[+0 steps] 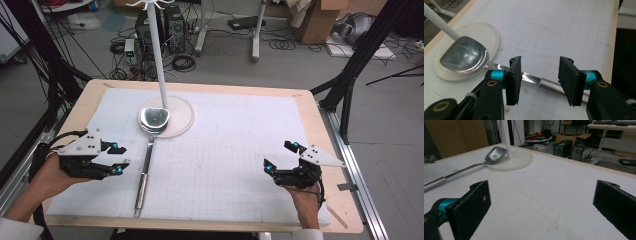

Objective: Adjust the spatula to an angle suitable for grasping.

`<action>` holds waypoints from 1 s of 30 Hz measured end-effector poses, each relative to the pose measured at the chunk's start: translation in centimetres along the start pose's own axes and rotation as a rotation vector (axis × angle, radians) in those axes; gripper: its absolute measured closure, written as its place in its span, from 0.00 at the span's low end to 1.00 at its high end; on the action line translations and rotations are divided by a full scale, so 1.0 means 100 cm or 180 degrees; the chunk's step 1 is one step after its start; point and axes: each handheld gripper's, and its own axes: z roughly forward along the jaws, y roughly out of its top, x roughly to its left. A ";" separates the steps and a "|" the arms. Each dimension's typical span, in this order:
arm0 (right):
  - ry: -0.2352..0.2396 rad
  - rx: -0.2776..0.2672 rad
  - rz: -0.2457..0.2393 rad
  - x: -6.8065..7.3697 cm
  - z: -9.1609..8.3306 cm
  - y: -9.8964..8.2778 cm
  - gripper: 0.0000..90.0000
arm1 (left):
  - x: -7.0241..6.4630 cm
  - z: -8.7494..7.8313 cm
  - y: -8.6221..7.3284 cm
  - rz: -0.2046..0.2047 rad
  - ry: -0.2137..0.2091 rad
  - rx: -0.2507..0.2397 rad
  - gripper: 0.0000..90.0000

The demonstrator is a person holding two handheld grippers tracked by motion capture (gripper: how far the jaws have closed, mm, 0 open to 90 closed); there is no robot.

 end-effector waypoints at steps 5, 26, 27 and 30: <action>0.0011 0.0002 -0.0008 0.000 0.000 0.000 0.00 | -0.001 0.007 0.001 0.0150 -0.0090 0.0241 0.69; 0.0004 0.0038 -0.0041 0.001 0.000 -0.001 0.00 | -0.003 0.044 -0.009 0.0385 -0.0377 0.1187 0.99; 0.0000 0.0040 -0.0038 0.001 0.000 -0.001 0.00 | -0.003 0.044 -0.009 0.0385 -0.0377 0.1187 0.99; 0.0000 0.0043 -0.0035 0.001 0.000 -0.001 0.00 | -0.006 0.052 -0.013 0.0474 -0.0449 0.1380 0.99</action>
